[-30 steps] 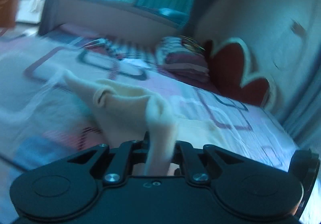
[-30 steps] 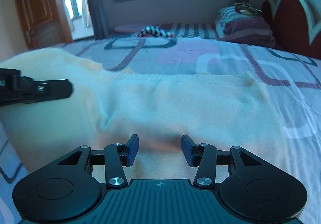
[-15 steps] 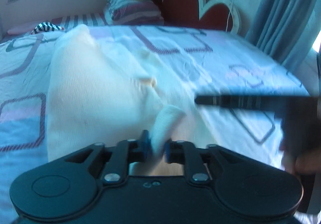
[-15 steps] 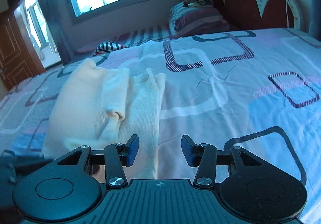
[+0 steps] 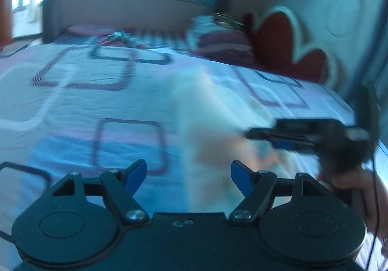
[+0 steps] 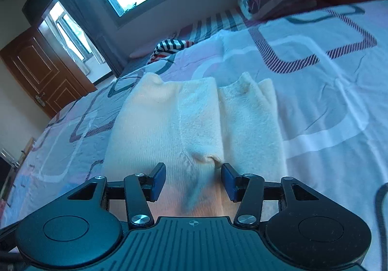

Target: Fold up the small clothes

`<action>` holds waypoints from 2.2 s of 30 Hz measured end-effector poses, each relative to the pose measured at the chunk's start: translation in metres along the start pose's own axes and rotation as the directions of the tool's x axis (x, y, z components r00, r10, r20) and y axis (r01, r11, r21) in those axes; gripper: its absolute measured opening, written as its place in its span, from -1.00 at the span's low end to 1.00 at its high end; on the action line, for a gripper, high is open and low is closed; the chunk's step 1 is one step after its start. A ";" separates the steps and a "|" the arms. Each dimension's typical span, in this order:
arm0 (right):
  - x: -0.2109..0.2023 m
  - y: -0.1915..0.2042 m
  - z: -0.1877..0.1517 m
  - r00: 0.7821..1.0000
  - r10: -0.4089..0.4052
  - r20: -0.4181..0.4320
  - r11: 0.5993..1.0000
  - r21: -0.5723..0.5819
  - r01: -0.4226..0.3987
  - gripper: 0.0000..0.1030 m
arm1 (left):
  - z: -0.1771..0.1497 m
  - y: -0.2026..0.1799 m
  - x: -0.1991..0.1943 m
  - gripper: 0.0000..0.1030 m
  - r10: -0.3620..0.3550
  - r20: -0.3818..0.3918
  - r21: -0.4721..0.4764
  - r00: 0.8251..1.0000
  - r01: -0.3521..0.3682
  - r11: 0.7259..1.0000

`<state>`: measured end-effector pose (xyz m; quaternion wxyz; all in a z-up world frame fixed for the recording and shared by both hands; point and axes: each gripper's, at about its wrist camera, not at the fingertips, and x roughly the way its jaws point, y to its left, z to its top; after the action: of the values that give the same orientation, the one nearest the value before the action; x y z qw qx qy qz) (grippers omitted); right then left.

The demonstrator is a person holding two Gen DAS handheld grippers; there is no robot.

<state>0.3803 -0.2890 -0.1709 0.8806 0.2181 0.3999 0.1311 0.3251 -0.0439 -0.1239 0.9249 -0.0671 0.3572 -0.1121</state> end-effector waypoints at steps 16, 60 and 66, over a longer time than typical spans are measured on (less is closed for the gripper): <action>0.003 -0.012 0.010 0.998 0.055 0.004 0.995 0.089 -0.055 -0.54 | 0.033 0.015 0.050 0.45 0.000 -0.011 -0.076 1.000 -0.001 0.997; -0.077 -0.053 -0.039 0.999 0.021 -0.044 0.985 0.173 -0.013 -0.41 | -0.003 -0.027 0.084 0.49 -0.157 -0.225 -0.008 0.962 0.159 0.987; -0.091 -0.048 -0.065 0.997 0.009 -0.081 0.987 0.159 0.003 -0.42 | -0.011 -0.032 0.076 0.48 -0.154 -0.229 0.027 0.961 0.164 0.986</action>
<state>0.2744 -0.3495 -0.1738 0.8432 0.2825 0.4443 0.1089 0.3676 -0.0945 -0.1742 0.8676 -0.0612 0.4507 -0.2011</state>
